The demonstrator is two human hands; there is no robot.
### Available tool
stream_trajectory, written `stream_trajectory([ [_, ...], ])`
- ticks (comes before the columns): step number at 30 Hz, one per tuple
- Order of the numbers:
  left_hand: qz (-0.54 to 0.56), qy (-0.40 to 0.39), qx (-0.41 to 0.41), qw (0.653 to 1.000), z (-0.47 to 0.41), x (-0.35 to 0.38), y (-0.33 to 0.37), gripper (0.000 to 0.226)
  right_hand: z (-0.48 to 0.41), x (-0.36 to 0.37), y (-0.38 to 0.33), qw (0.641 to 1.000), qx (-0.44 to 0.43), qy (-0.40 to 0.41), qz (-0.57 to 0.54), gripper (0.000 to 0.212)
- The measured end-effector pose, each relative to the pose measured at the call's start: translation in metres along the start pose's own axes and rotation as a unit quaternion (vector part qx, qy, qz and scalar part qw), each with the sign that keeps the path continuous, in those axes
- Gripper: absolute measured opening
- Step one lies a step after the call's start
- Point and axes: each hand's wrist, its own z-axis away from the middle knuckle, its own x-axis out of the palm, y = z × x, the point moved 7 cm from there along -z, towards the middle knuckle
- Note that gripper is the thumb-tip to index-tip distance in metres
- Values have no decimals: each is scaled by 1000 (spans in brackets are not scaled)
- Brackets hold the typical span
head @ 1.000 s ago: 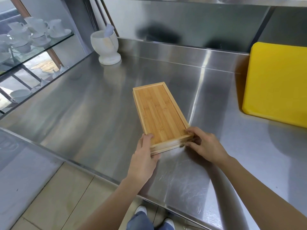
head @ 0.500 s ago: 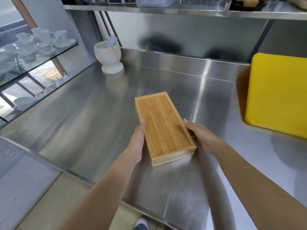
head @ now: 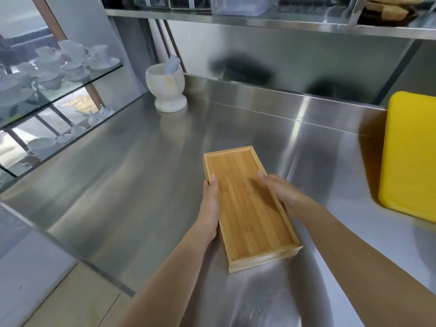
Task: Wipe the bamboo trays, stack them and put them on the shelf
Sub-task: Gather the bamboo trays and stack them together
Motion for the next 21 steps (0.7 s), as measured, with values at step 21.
stream_trajectory([
  [21, 12, -46, 18, 999, -36, 7, 7, 55, -33, -12, 11, 999, 6, 8, -36, 60],
])
